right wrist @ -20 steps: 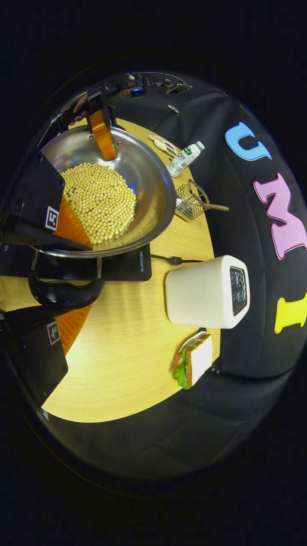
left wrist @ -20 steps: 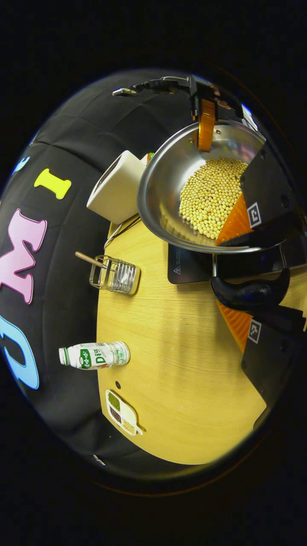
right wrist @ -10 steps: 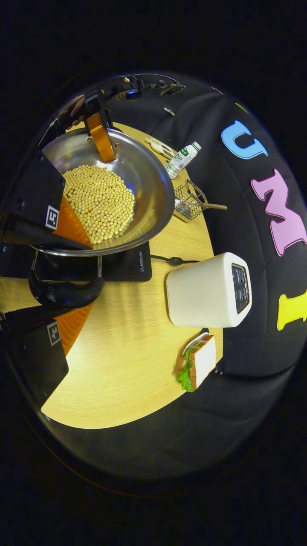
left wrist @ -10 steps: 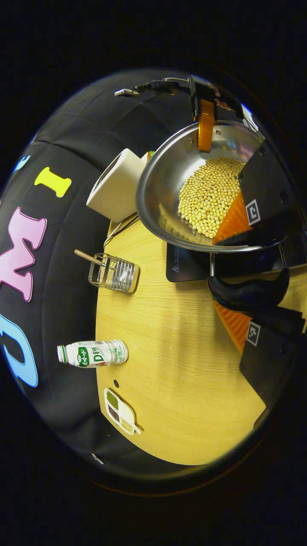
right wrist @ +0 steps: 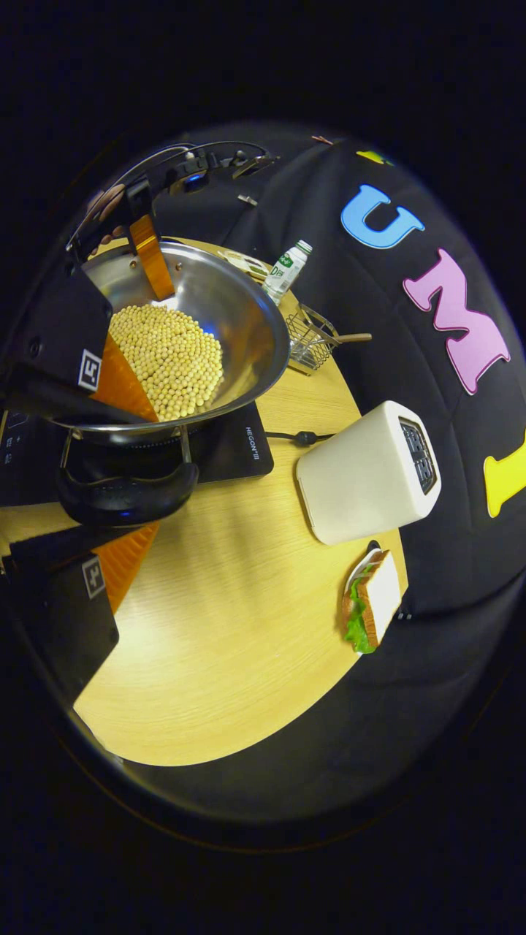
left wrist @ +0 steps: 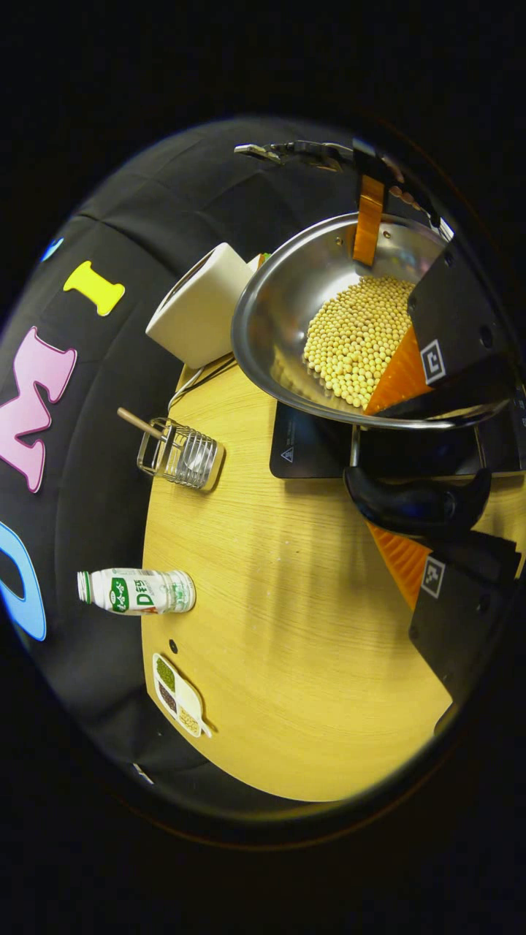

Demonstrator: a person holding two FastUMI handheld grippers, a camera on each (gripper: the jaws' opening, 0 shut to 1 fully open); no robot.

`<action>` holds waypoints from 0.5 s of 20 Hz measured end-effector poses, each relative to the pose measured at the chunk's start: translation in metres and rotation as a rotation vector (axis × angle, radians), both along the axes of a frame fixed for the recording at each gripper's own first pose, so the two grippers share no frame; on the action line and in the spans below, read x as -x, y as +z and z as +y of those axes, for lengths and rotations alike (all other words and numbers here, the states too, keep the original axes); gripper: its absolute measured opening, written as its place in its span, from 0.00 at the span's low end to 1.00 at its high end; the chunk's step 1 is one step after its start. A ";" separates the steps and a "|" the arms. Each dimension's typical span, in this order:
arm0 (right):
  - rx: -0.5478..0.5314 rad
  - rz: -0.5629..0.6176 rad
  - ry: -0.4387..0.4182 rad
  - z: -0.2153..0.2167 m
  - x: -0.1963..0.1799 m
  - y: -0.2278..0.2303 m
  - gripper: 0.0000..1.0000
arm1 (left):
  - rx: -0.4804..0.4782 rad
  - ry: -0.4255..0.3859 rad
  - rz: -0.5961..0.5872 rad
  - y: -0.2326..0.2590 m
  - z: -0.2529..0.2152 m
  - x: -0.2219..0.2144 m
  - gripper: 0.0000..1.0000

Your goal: First push the handle of the pot to place it horizontally, then grasp the pot with both hands and set it on the induction cooktop.

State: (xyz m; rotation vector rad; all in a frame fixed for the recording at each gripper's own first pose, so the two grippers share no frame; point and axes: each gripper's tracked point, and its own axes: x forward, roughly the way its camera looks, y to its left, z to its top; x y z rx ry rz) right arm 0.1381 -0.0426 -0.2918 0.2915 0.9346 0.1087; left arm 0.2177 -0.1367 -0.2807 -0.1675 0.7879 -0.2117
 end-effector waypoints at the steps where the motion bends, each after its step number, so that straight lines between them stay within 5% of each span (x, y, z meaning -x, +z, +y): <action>1: 0.012 -0.005 -0.007 -0.003 0.003 0.002 0.76 | -0.009 0.020 -0.015 0.004 0.006 0.001 0.76; 2: 0.016 -0.014 -0.018 -0.006 0.006 0.007 0.80 | -0.008 0.043 -0.044 0.013 0.011 0.003 0.77; 3: 0.020 -0.025 -0.028 -0.009 0.011 0.013 0.88 | -0.003 0.062 -0.077 0.022 0.015 0.005 0.95; 5: 0.043 -0.063 -0.051 -0.016 0.021 0.031 1.00 | 0.006 0.081 -0.132 0.042 0.024 0.017 0.96; 10: 0.102 -0.180 -0.118 -0.033 0.046 0.082 0.99 | 0.020 0.123 -0.273 0.097 0.048 0.064 0.95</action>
